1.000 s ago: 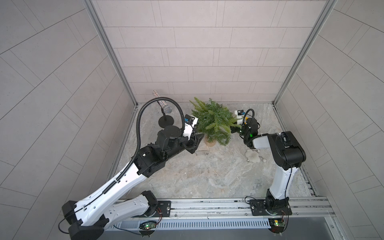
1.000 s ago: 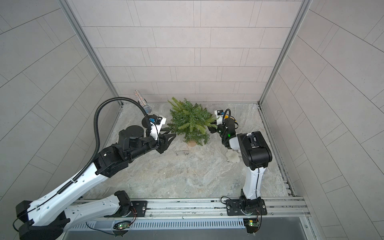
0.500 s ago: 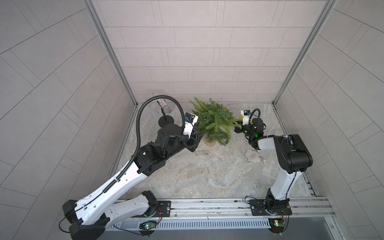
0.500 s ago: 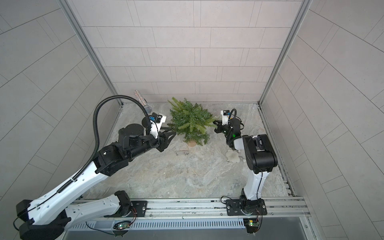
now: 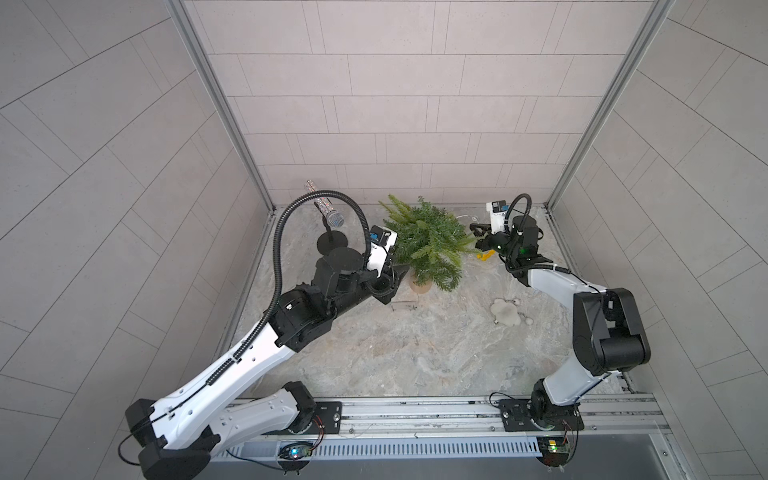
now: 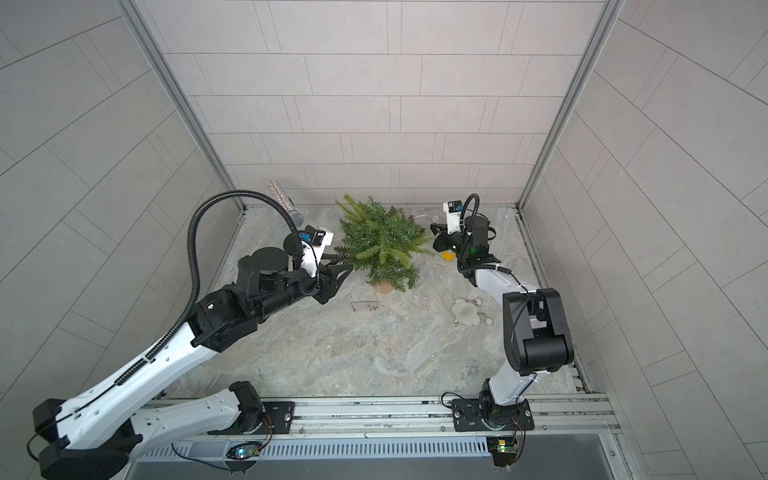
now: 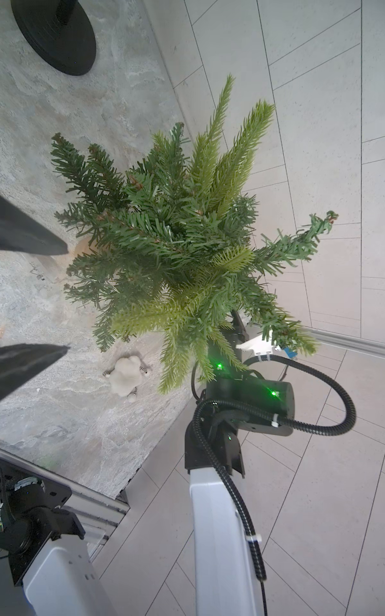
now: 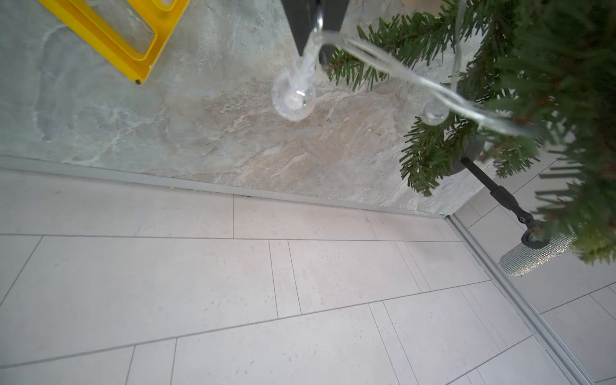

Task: Remove string lights from the small christmas tree
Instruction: Remove the light string from the Christmas tree.

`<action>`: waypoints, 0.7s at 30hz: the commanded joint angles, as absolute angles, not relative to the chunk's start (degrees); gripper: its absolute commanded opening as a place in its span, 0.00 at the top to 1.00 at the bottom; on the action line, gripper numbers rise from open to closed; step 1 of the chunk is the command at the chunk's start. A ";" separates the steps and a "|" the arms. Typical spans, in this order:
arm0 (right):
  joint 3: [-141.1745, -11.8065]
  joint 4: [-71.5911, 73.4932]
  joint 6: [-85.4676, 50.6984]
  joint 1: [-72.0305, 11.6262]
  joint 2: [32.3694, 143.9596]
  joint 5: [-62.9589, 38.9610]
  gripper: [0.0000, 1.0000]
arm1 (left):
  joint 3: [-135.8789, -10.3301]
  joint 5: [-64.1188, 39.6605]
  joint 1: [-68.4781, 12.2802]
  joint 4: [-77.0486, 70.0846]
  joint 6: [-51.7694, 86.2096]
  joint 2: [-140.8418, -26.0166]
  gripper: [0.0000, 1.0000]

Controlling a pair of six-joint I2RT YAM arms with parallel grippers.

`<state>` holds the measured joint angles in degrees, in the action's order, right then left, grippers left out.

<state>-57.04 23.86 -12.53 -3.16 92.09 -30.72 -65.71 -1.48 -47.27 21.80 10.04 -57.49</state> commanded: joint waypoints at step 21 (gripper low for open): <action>-66.00 8.11 -8.82 -0.50 86.75 -28.81 1.00 | -89.74 1.47 -46.44 28.74 0.89 -77.21 0.42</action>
<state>-66.11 8.62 -8.82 -0.54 88.33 -28.67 -85.58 -0.25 -47.03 26.55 4.38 -73.63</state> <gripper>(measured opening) 0.042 0.573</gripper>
